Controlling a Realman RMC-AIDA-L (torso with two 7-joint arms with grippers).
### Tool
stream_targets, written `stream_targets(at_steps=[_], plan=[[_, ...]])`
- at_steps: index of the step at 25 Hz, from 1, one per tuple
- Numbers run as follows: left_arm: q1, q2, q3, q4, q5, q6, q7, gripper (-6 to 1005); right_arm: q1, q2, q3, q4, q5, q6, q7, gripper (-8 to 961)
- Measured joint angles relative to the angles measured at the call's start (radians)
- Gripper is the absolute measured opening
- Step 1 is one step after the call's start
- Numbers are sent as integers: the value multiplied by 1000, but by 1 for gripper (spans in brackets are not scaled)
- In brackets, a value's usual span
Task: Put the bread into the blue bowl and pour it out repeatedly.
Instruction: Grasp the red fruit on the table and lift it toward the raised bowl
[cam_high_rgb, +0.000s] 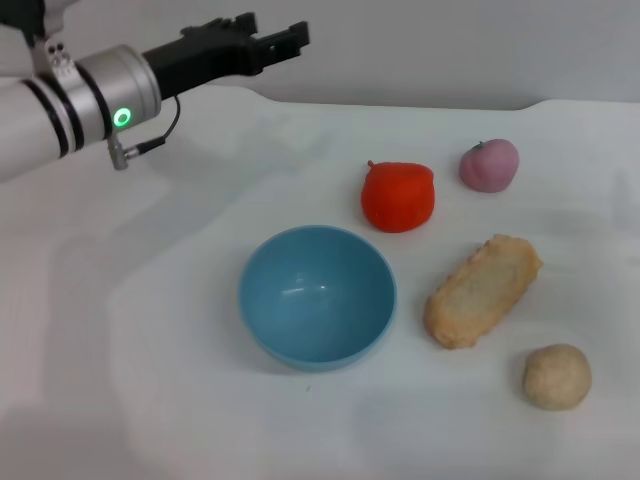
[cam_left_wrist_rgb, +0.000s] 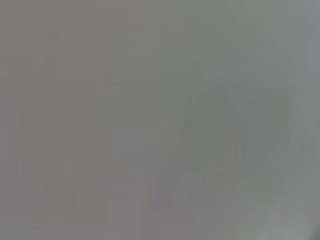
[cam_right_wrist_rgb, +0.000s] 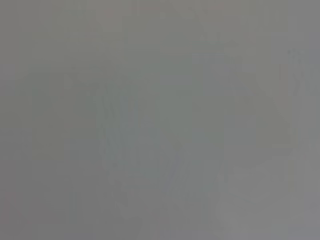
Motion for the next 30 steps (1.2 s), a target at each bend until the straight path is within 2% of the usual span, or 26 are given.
stream_targets(at_steps=[5, 10, 15, 25, 30], plan=[[2, 0, 26, 114, 185, -8, -177, 798, -7, 0, 1, -24, 0, 1, 0, 395], [-30, -3, 23, 219, 477, -2, -473, 793, -7, -2, 3, -41, 0, 3, 0, 395], [-30, -6, 26, 308, 632, 18, -631, 788, -7, -4, 10, -51, 0, 5, 0, 395], [-31, -7, 30, 503, 960, 281, -940, 778, -10, -5, 11, -82, 0, 42, -4, 395], [-33, -10, 58, 516, 1072, 360, -1041, 773, -11, -6, 11, -98, 0, 67, -6, 395]])
